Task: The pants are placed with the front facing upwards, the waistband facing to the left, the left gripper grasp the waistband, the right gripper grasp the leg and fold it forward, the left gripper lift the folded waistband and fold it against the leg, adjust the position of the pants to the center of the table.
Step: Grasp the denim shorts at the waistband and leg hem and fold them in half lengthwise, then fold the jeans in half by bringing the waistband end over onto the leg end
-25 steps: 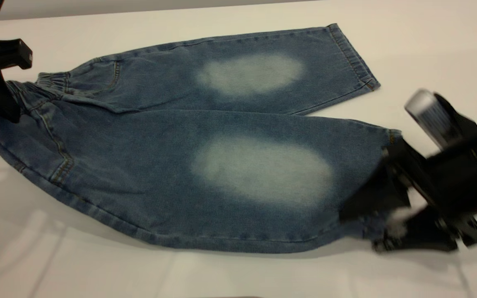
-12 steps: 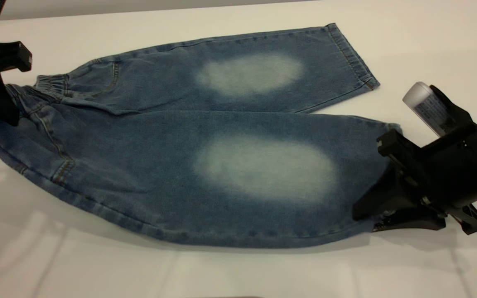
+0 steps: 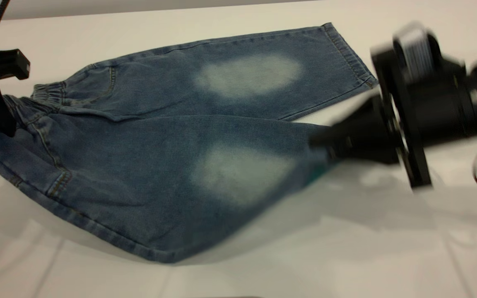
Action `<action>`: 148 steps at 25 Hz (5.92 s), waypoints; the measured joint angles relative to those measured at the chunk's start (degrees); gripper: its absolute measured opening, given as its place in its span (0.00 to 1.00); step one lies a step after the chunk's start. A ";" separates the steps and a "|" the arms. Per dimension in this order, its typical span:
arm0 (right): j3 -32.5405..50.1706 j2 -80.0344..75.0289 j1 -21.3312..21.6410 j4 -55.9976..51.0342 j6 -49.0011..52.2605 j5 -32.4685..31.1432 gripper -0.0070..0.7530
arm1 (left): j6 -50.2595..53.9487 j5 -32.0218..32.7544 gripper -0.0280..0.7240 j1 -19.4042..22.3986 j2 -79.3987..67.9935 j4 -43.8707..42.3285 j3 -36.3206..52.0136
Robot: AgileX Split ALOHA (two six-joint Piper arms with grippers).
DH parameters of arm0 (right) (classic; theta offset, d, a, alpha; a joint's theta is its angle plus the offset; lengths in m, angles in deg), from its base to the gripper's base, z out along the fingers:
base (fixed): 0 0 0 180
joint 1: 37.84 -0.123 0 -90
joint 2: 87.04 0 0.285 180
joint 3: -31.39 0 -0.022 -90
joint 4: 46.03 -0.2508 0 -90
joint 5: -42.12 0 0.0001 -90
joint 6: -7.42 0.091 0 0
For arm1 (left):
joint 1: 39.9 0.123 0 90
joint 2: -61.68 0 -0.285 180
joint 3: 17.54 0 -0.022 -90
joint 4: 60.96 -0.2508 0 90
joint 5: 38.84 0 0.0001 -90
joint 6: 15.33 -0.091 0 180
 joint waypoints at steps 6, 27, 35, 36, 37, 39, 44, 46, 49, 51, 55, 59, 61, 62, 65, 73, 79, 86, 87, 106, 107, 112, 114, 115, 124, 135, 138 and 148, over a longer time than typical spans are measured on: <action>-9.48 0.53 0.00 0.51 10.92 -0.33 0.05 | 0.00 0.00 0.15 0.00 0.00 6.88 0.00; -35.03 -7.29 0.00 1.70 27.63 17.43 0.05 | 0.00 -27.62 0.15 0.00 0.00 47.11 0.12; -44.74 -13.81 0.00 1.74 33.66 17.84 0.05 | 0.44 -36.59 0.15 0.00 -1.63 61.23 0.12; -45.61 -14.11 0.00 1.74 34.22 18.29 0.05 | 1.32 -37.08 0.15 0.00 -2.28 62.70 0.12; -46.32 -14.29 0.00 1.68 34.64 18.73 0.05 | 2.43 -37.61 0.15 0.00 -2.92 63.93 0.12; -47.06 -14.49 0.00 1.73 35.54 20.22 0.05 | 5.97 -39.02 0.15 0.00 -3.95 64.92 0.12; -47.23 -14.67 0.00 1.67 36.58 24.62 0.05 | 13.69 -40.89 0.15 0.00 -7.27 65.09 -0.13; -47.23 -14.67 0.00 1.67 36.63 25.85 0.05 | 15.11 -41.02 0.15 0.00 -9.20 65.02 -0.85; -47.23 -14.78 0.00 1.67 36.69 27.64 0.05 | 15.48 -41.08 0.15 0.00 -12.39 63.58 -3.87; -47.34 -14.90 0.00 1.67 36.69 28.95 0.05 | 15.52 -40.97 0.15 0.00 -14.29 61.62 -6.40; -49.98 -16.76 0.00 1.63 36.89 29.19 0.05 | 15.54 -40.91 0.15 0.00 -16.76 60.21 -9.93; -52.96 -19.74 0.00 1.57 38.93 28.62 0.05 | 15.54 -41.07 0.15 0.00 -18.63 60.15 -11.60; -53.98 -20.96 0.00 1.58 39.39 28.33 0.05 | 15.39 -41.42 0.15 0.00 -19.76 60.09 -12.18; -54.36 -21.44 0.00 1.58 39.44 28.19 0.05 | 15.17 -41.64 0.15 0.07 -20.50 59.86 -12.50; -54.90 -21.87 0.00 1.58 39.50 27.99 0.05 | 15.02 -40.43 0.15 1.47 -22.41 55.44 -13.54; -55.11 -21.87 0.00 1.58 38.70 27.82 0.11 | 15.02 -38.63 0.17 3.40 -23.44 33.94 -15.99; -55.11 -21.87 0.00 1.58 36.34 25.79 0.30 | 15.07 -38.58 0.30 3.40 -23.44 23.35 -16.04; -55.11 -20.14 0.00 1.63 30.25 23.48 0.57 | 18.18 -38.58 0.70 3.40 -23.44 19.41 -16.04; -55.11 -19.86 0.00 1.63 29.63 23.01 0.59 | 19.50 -38.58 0.73 3.40 -23.44 19.63 -16.04; -55.11 -14.33 -1.70 22.43 24.20 9.42 0.62 | 18.11 -14.07 0.74 5.68 -8.96 -15.68 -16.04; -55.11 -13.07 -2.40 26.46 24.97 10.08 0.62 | 17.90 -9.75 0.73 5.68 -7.53 -17.64 -16.04; -55.11 -8.55 -7.12 46.75 33.38 13.36 0.62 | 14.11 6.32 0.71 7.51 -3.39 -21.74 -16.04; -55.11 -8.02 -9.42 53.16 36.36 13.56 0.62 | 10.40 11.03 0.71 8.63 -3.39 -21.74 -16.04; -55.11 -7.89 -10.52 55.06 37.59 13.56 0.62 | 8.26 12.76 0.71 8.97 -3.39 -21.59 -16.04; -55.11 -7.89 -15.31 61.01 40.07 10.62 0.62 | -11.30 13.20 0.71 17.76 -3.39 -2.87 -16.04; -55.11 -7.66 -15.31 61.25 40.11 10.57 0.62 | -54.78 14.72 0.70 36.52 -13.79 50.81 -16.04; -55.11 -7.46 -15.31 61.25 40.11 11.32 0.62 | -64.57 12.85 0.70 36.82 -17.87 60.91 -16.04; -55.11 -7.46 -15.31 58.81 40.11 13.03 0.62 | -72.00 11.03 0.77 36.82 -27.44 71.58 -16.78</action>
